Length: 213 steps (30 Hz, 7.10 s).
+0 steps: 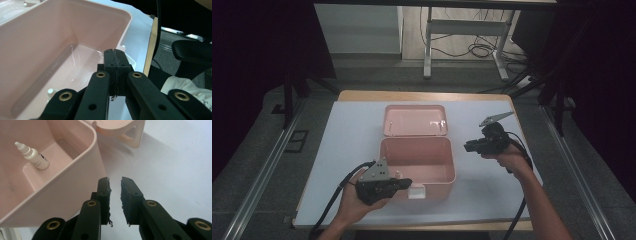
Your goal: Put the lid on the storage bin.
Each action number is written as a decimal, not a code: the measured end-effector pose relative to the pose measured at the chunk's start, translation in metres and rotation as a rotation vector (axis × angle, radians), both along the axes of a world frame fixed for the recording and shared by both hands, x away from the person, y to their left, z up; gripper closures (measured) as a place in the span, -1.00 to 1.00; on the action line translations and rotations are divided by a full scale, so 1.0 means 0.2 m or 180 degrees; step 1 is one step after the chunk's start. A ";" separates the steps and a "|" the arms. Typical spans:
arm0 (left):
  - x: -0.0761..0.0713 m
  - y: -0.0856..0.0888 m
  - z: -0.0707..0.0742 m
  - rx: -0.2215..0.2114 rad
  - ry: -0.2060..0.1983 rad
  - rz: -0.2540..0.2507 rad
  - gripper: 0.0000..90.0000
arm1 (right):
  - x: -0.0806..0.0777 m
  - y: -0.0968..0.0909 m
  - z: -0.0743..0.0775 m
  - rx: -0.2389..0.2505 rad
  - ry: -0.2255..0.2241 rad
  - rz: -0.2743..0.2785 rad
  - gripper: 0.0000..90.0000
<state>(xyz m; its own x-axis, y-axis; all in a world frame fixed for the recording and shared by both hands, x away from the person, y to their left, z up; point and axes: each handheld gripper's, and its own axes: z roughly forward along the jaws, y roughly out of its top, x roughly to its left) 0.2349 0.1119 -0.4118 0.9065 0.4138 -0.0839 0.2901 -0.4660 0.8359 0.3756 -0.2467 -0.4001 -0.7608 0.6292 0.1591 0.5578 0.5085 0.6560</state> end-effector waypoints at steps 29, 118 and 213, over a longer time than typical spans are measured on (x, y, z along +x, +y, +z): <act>-0.03 -0.14 -0.08 0.0219 0.0010 -0.0168 1.00 | 0.02 0.00 -0.02 0.0025 0.0026 -0.0038 0.69; -0.04 -0.15 -0.09 0.0195 0.0074 -0.0156 1.00 | 0.65 0.48 -0.03 -0.0170 0.0405 -0.1392 0.75; -0.05 -0.13 -0.09 0.0272 0.0039 -0.0159 1.00 | -0.13 0.39 0.25 0.0633 -0.1851 -0.1418 0.94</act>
<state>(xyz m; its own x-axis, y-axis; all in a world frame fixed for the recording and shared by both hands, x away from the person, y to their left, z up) 0.2255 0.0852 -0.4300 0.9253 0.3741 -0.0615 0.2747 -0.5498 0.7888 0.3500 -0.1695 -0.3498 -0.4374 0.8980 -0.0474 0.2189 0.1574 0.9630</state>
